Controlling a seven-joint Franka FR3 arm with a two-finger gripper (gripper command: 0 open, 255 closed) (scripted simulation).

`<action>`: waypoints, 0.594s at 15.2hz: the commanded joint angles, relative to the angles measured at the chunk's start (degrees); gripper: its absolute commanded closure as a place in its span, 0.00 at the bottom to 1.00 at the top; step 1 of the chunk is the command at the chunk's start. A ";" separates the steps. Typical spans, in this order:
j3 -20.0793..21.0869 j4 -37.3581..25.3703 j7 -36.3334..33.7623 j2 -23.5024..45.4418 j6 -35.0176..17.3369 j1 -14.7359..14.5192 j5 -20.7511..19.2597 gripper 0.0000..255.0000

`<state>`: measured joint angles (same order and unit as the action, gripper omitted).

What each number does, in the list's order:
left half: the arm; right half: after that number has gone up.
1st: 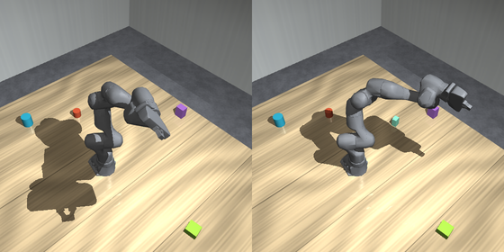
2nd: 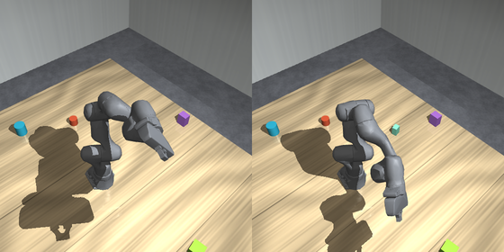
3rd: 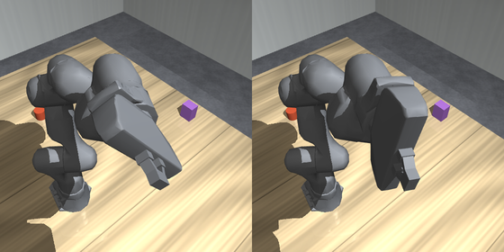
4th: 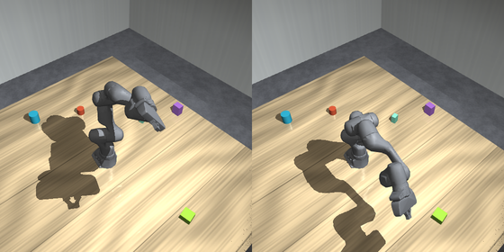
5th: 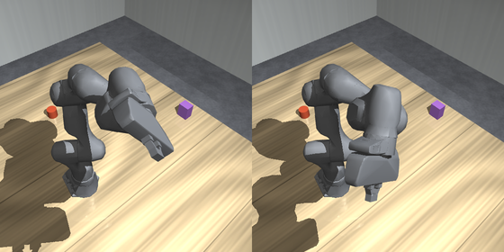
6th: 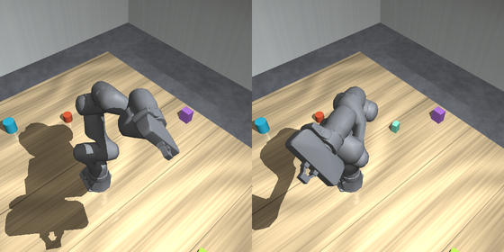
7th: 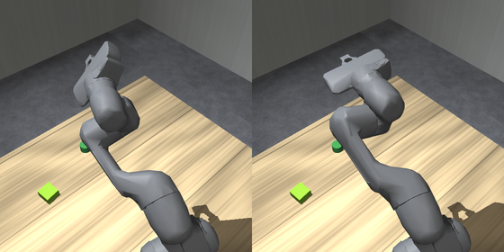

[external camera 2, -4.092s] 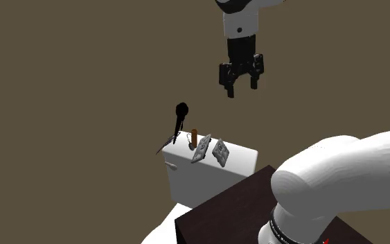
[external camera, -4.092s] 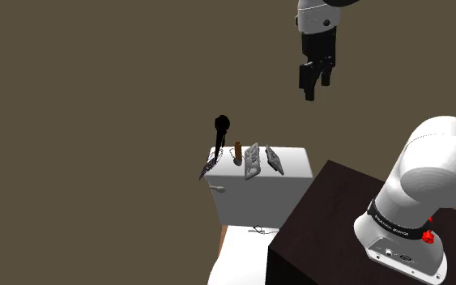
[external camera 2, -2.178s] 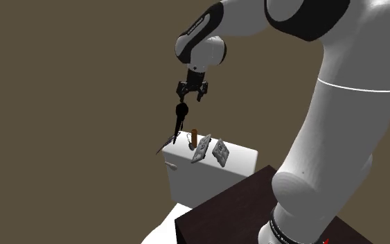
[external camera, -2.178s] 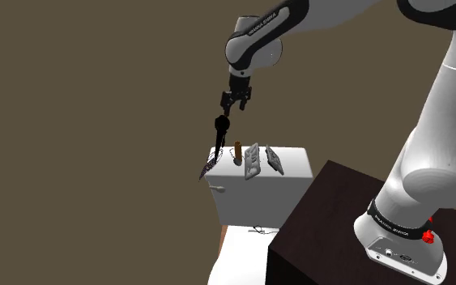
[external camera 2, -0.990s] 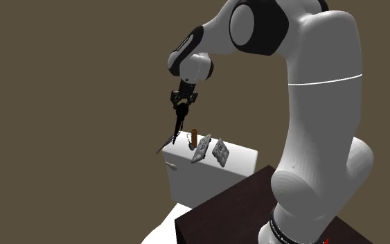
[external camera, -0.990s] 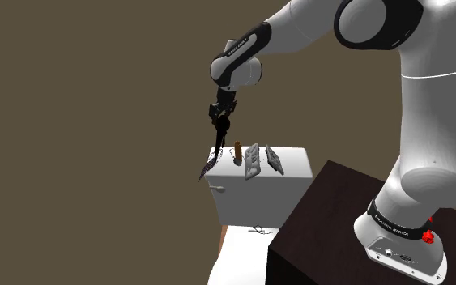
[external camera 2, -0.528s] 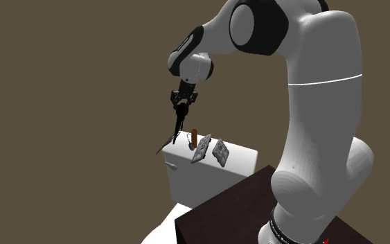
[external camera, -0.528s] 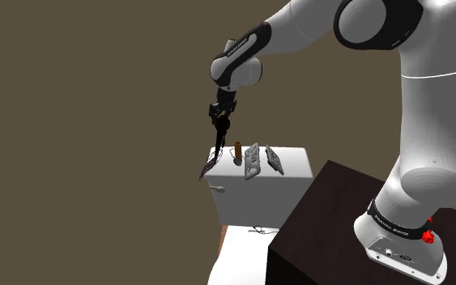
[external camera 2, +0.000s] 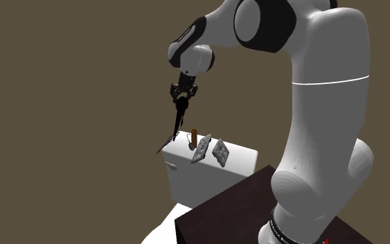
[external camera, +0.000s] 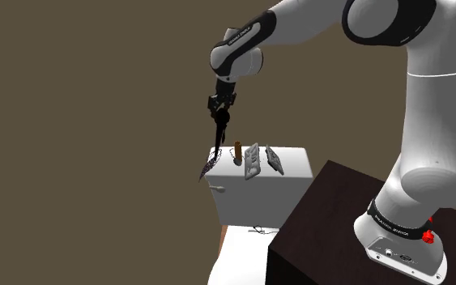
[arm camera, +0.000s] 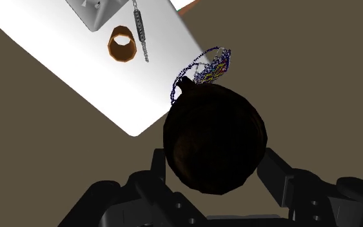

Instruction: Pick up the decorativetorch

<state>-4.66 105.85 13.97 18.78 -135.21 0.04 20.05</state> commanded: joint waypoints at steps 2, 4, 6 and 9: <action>-0.21 -0.89 -0.82 -1.05 1.85 -0.14 -0.64 1.00; -0.34 -1.54 -1.31 -1.71 3.10 -0.18 -1.03 1.00; -0.47 -2.24 -1.78 -2.32 4.37 -0.22 -1.40 1.00; -0.53 -2.67 -2.05 -2.66 5.10 -0.24 -1.62 1.00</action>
